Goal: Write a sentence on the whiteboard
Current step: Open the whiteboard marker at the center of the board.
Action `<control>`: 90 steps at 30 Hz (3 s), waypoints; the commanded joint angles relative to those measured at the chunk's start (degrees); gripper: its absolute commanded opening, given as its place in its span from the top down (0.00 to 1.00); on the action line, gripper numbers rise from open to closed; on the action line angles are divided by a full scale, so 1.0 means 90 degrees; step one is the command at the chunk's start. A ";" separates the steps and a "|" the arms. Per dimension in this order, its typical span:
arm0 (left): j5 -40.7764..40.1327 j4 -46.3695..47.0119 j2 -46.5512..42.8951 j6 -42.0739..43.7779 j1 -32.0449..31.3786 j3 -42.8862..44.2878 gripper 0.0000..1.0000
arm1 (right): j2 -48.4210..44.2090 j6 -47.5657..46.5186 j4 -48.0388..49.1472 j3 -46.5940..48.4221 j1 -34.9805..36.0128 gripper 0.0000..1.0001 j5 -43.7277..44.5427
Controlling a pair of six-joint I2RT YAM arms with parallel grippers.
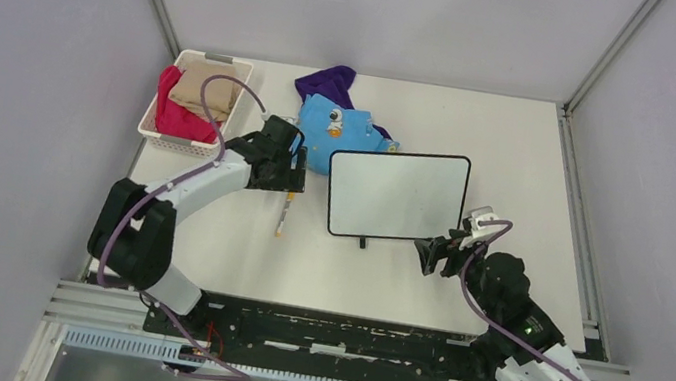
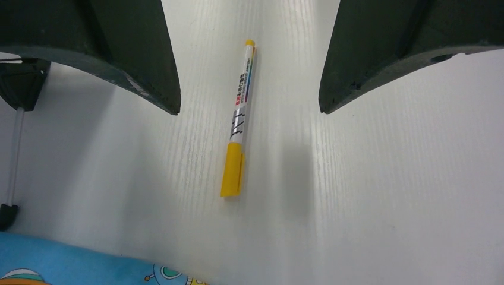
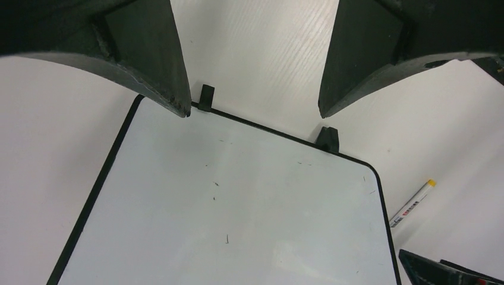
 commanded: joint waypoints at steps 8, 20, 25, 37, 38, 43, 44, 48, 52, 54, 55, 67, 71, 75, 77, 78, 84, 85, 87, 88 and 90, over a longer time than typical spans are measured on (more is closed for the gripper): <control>0.0488 0.0230 0.1276 0.0252 0.0080 0.0474 0.24 | -0.0251 -0.0388 0.0058 0.0334 -0.0011 0.16 -0.0268; 0.0670 0.0412 0.1793 0.0329 0.0098 0.0457 0.33 | -0.0268 -0.0380 -0.0042 0.0495 -0.0010 0.16 -0.0221; 0.0605 0.0410 0.1874 0.0387 0.0113 0.0365 0.38 | -0.0204 -0.0365 -0.0113 0.0476 -0.0011 0.16 -0.0060; 0.0740 0.0413 0.1881 0.0333 0.0144 0.0135 0.60 | -0.0092 -0.0302 -0.0113 0.0429 -0.0004 0.16 0.0015; 0.0759 0.0420 0.1864 0.0315 0.0163 0.0110 0.62 | -0.0074 -0.0296 -0.0135 0.0432 -0.0013 0.16 0.0036; 0.0763 0.0427 0.1718 0.0268 0.0194 0.0001 0.74 | -0.0042 -0.0242 -0.0154 0.0428 -0.0012 0.16 0.0054; 0.0765 0.0438 0.1689 0.0268 0.0197 -0.0021 0.75 | -0.0040 -0.0234 -0.0143 0.0431 -0.0003 0.16 0.0046; 0.0717 0.0440 0.1601 0.0245 0.0209 -0.0072 0.87 | 0.0006 -0.0172 -0.0124 0.0447 -0.0013 0.16 0.0012; 0.0475 0.0465 0.1312 0.0088 0.0213 -0.0133 0.98 | 0.0015 -0.0141 -0.0122 0.0464 -0.0008 0.16 -0.0014; 0.0321 0.0458 0.1021 -0.0011 0.0238 -0.0170 0.98 | 0.0026 -0.0145 -0.0135 0.0467 -0.0013 0.16 -0.0015; 0.0233 0.0440 0.0870 -0.0065 0.0234 -0.0177 0.98 | 0.0026 -0.0140 -0.0133 0.0474 -0.0009 0.16 -0.0019; 0.0305 0.0388 -0.2393 -0.0405 0.0248 0.0265 0.98 | 0.0272 -0.0365 0.0574 0.1006 -0.0008 0.16 -0.1200; 0.1678 0.1127 -0.3320 -0.0426 0.0241 0.0261 0.98 | 0.0608 0.0156 0.1655 0.1176 -0.0008 0.18 -0.2026; 0.2724 0.1927 -0.3946 -0.0635 0.0241 0.0165 0.98 | 0.1087 0.0730 0.2815 0.1334 0.0087 0.20 -0.2479; 0.3245 0.2281 -0.4154 -0.0746 0.0231 0.0129 0.98 | 0.1363 0.0812 0.3276 0.1433 0.0316 0.20 -0.2486; 0.3478 0.2431 -0.4233 -0.0826 0.0218 0.0106 0.98 | 0.1547 0.0812 0.3454 0.1507 0.0494 0.20 -0.2473; 0.4660 0.4305 -0.4601 -0.1734 0.0117 -0.0471 0.98 | 0.2688 0.1053 0.4719 0.1996 0.1384 0.18 -0.2504; 0.4717 0.4704 -0.4640 -0.1903 0.0096 -0.0614 0.98 | 0.2854 0.1152 0.4995 0.2009 0.1476 0.17 -0.2511; 0.4806 0.5446 -0.4653 -0.2270 0.0067 -0.0922 0.98 | 0.3158 0.1317 0.5569 0.2069 0.1600 0.14 -0.2510; 0.4896 0.5798 -0.4628 -0.2464 0.0058 -0.1003 0.98 | 0.3283 0.1391 0.5808 0.2124 0.1634 0.14 -0.2507; 0.5056 0.6231 -0.4543 -0.2687 0.0009 -0.1076 0.98 | 0.3527 0.1509 0.6161 0.2258 0.1726 0.14 -0.2513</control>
